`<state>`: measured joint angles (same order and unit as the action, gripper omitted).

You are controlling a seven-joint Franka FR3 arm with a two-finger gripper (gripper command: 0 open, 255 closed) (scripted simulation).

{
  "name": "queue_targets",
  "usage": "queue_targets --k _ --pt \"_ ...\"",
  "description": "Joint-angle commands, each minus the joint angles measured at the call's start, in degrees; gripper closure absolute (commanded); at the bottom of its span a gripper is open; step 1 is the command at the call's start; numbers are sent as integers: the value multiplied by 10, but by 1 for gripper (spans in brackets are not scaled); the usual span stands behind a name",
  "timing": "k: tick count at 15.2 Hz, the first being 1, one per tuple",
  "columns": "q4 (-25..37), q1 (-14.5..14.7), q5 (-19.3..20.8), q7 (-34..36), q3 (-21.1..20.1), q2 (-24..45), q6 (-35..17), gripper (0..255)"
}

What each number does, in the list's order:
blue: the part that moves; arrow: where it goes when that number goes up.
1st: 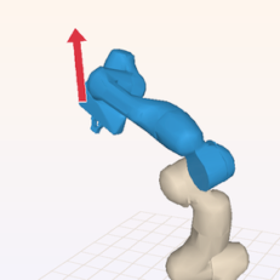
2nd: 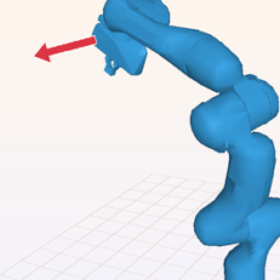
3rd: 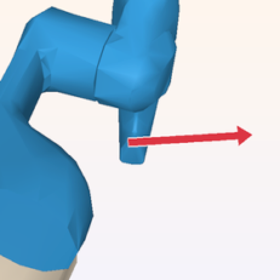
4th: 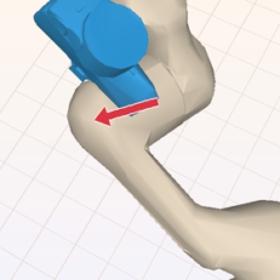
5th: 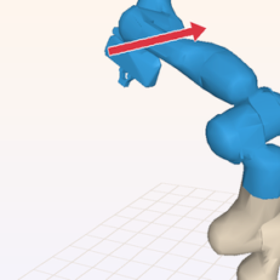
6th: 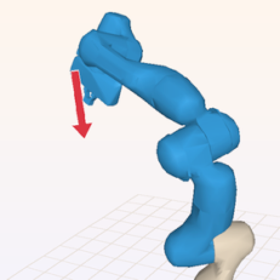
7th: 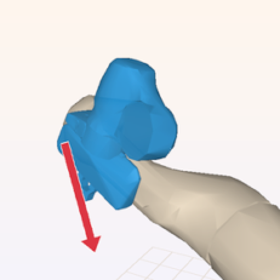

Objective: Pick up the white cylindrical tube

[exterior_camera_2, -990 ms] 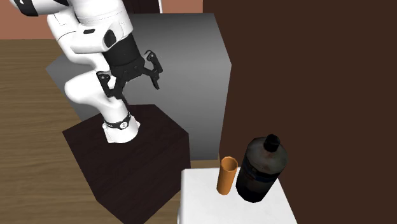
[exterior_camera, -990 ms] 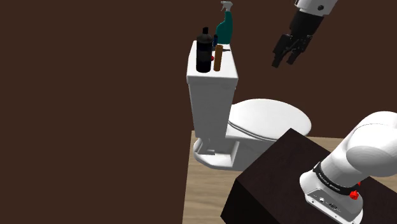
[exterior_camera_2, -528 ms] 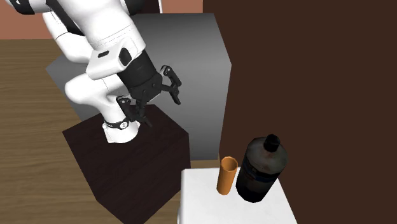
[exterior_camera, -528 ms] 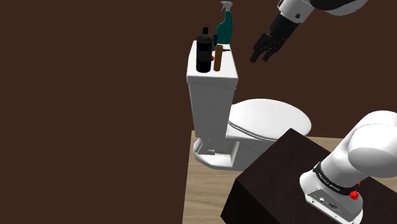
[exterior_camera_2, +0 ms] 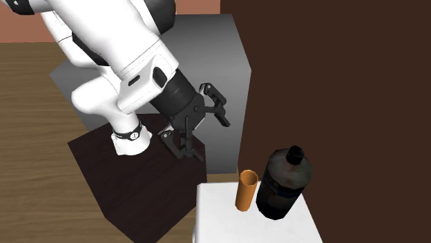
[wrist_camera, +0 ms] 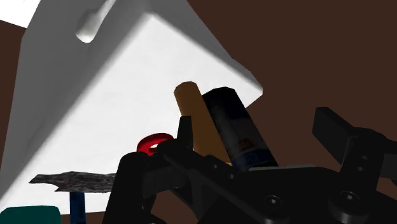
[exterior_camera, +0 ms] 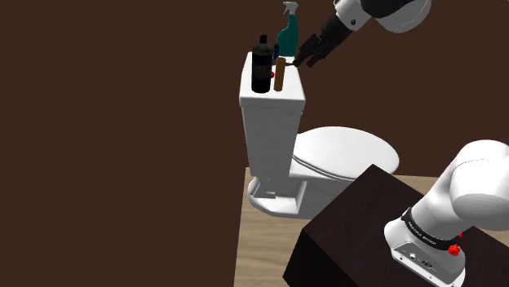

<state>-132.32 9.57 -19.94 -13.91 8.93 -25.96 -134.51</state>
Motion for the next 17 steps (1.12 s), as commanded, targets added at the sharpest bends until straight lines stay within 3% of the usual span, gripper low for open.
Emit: queue_targets --k 1,7,12,17 --pt "18 22 -36 -43 17 30 -41 0" --pt "99 97 -181 -194 74 118 -119 0" --pt "192 145 -335 -339 115 192 -135 0" --pt "185 150 -386 -391 118 206 -148 0"
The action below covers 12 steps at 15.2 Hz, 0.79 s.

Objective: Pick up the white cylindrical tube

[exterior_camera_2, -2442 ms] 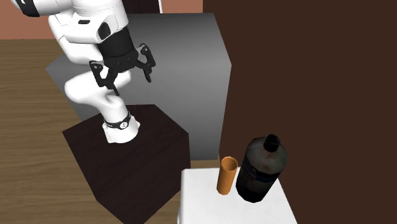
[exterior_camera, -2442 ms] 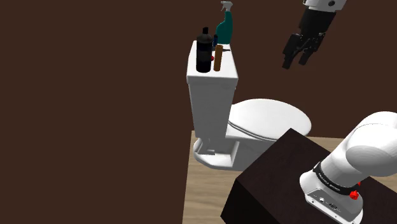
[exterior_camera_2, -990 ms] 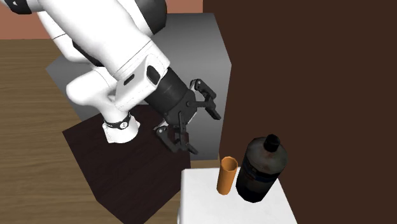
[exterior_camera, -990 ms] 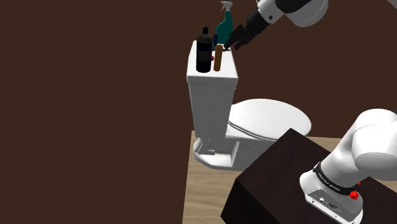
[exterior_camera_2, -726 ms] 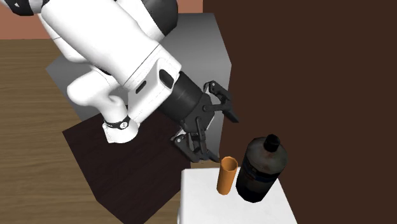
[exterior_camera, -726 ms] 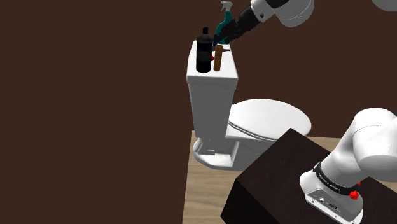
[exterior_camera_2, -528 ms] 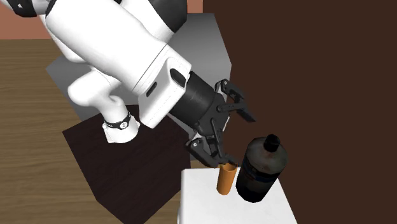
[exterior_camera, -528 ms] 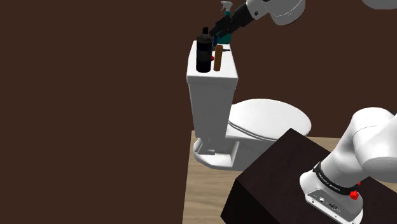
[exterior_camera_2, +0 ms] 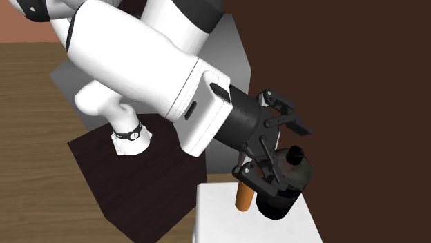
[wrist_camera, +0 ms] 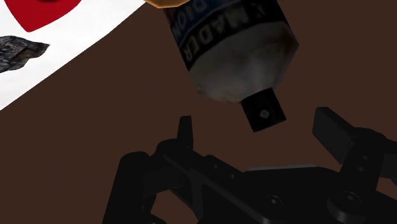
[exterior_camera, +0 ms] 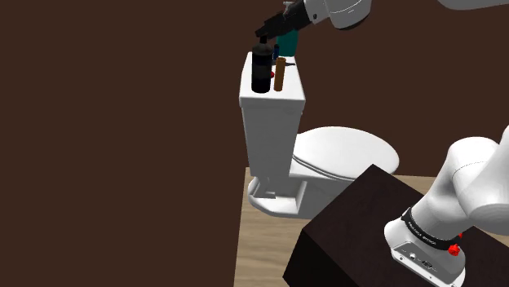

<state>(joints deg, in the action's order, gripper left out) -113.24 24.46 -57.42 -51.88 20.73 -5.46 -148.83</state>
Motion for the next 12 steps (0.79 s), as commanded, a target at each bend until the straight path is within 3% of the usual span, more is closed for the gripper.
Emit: queue_targets --k 1,5,6,12 --pt "-10 3 -20 -21 1 3 -8 0" --pt "-20 5 -43 -46 2 7 -15 0" --pt "-20 5 -43 -46 2 7 -15 255" --pt "-22 5 -43 -47 2 6 -16 255"
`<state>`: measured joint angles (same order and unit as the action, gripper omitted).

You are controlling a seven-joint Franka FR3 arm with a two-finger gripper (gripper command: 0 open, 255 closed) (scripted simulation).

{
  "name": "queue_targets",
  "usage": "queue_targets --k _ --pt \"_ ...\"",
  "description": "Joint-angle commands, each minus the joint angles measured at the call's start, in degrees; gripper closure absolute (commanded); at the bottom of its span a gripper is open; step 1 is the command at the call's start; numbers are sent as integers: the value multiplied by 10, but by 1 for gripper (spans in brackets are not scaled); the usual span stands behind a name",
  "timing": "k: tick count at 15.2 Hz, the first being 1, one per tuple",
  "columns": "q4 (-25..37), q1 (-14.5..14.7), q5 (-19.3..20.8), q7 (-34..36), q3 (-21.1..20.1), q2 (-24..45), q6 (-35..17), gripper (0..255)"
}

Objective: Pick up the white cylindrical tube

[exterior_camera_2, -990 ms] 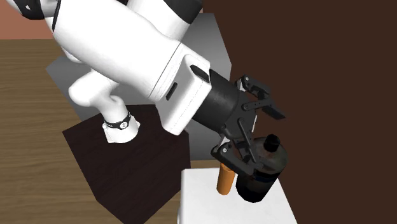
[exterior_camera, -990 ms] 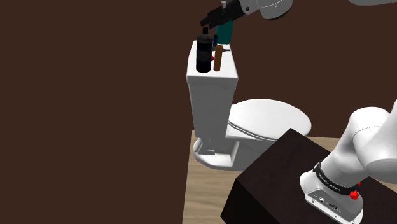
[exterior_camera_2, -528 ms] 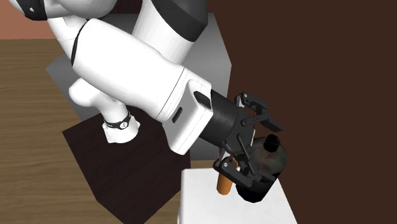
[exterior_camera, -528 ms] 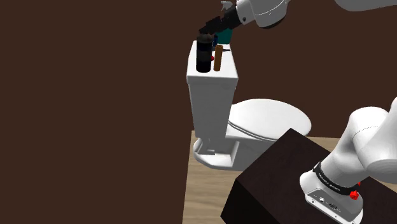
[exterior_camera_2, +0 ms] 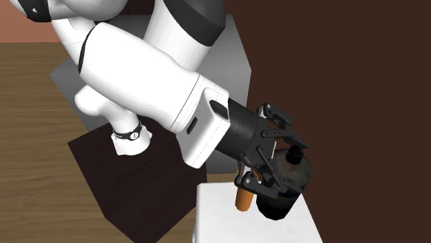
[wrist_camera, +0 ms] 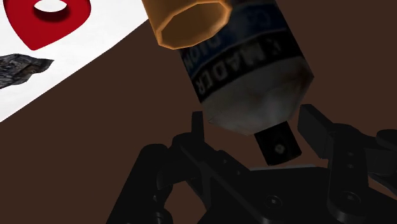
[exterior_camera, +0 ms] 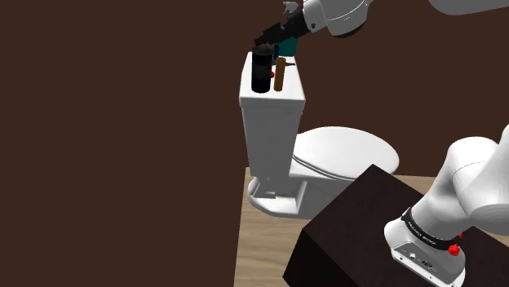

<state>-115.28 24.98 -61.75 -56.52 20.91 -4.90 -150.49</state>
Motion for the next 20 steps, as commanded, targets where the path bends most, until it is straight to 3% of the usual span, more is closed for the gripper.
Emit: queue_targets --k 1,3,15,20 --pt "-1 0 0 0 0 0 0 255" --pt "1 0 0 0 0 2 1 255" --pt "57 -12 99 109 -5 -14 44 255" --pt "75 -15 121 134 -7 -15 58 255"
